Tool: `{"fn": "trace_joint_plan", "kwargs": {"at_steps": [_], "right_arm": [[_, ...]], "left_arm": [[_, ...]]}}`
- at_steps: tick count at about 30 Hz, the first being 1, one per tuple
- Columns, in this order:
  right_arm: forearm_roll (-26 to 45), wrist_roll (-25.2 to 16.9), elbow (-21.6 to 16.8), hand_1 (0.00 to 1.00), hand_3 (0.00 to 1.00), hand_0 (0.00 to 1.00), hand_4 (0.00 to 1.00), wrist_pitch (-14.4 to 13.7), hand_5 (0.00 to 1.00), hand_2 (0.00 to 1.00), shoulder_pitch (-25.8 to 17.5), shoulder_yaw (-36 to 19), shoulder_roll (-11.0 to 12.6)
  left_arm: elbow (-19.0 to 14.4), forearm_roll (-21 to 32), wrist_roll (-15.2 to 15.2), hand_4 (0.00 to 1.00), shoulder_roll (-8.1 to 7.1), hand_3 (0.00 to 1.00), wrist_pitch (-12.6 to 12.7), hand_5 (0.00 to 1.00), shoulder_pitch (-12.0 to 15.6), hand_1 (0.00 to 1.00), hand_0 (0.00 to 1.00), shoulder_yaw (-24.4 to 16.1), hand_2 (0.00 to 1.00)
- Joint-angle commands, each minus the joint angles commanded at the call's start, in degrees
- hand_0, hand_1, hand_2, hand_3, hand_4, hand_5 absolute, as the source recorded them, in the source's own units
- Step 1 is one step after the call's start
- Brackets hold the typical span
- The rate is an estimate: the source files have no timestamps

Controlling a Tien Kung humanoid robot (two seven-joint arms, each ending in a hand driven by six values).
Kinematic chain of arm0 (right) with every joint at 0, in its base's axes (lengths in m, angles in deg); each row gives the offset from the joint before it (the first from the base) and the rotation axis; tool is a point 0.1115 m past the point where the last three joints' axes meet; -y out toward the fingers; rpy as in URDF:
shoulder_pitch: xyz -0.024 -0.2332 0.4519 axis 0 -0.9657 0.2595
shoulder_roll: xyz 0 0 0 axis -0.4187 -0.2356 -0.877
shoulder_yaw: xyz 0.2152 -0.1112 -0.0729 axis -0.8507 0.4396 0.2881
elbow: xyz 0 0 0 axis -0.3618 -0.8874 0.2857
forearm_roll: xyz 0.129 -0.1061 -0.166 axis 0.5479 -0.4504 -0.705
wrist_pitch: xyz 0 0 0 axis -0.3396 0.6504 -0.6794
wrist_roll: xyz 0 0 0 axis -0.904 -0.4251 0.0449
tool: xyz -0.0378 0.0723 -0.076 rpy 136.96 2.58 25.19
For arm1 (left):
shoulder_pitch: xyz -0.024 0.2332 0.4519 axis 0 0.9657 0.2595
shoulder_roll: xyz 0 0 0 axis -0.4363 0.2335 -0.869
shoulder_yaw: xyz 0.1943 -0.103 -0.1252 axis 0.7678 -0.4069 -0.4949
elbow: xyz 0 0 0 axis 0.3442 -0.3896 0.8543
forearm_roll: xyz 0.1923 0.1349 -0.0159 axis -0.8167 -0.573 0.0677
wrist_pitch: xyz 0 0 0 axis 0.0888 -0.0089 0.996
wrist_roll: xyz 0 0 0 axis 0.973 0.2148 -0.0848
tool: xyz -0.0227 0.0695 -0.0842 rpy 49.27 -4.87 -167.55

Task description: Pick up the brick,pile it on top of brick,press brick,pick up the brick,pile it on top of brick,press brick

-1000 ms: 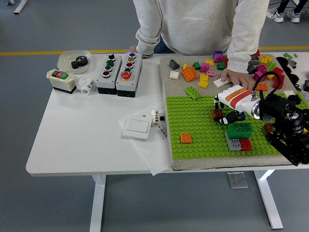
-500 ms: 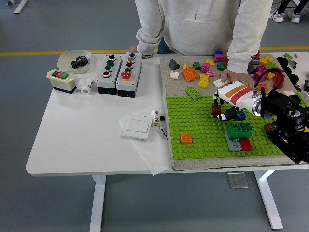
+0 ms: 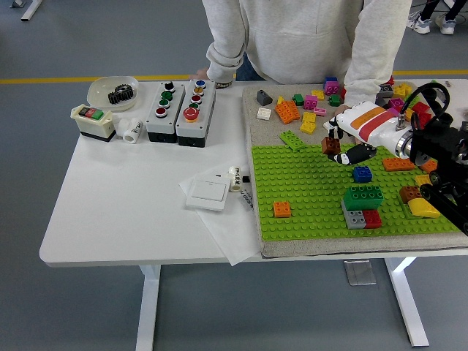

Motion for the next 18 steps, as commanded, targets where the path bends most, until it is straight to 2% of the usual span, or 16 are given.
{"fn": "trace_joint_plan", "kwargs": {"at_steps": [9,11,15,18], "right_arm": [[-1.6,-0.1,-10.1,0.412,0.471,0.293,0.731,-0.7,0.407,0.468,-0.5,3.0,8.7],[-1.9,0.0,-11.0,0.412,0.471,0.293,0.731,-0.8,0.407,0.468,-0.8,3.3,9.6],[-2.9,0.5,-14.1,0.416,0.472,0.292,0.730,-1.1,0.412,0.471,-2.0,4.3,13.1],[-3.7,0.9,-15.1,0.416,0.472,0.292,0.730,-1.2,0.412,0.471,-2.7,4.8,14.5]], "left_arm": [[0.1,0.1,0.0,0.664,-0.10,0.597,0.2,0.593,0.1,0.734,0.755,-0.1,0.732],[0.2,0.1,0.0,0.664,-0.10,0.597,0.2,0.593,0.2,0.734,0.755,0.0,0.732],[0.2,0.2,0.1,0.663,-0.07,0.597,0.3,0.590,0.2,0.734,0.755,0.1,0.731],[0.2,0.3,0.1,0.663,-0.05,0.597,0.3,0.590,0.2,0.734,0.755,0.1,0.731]]}}
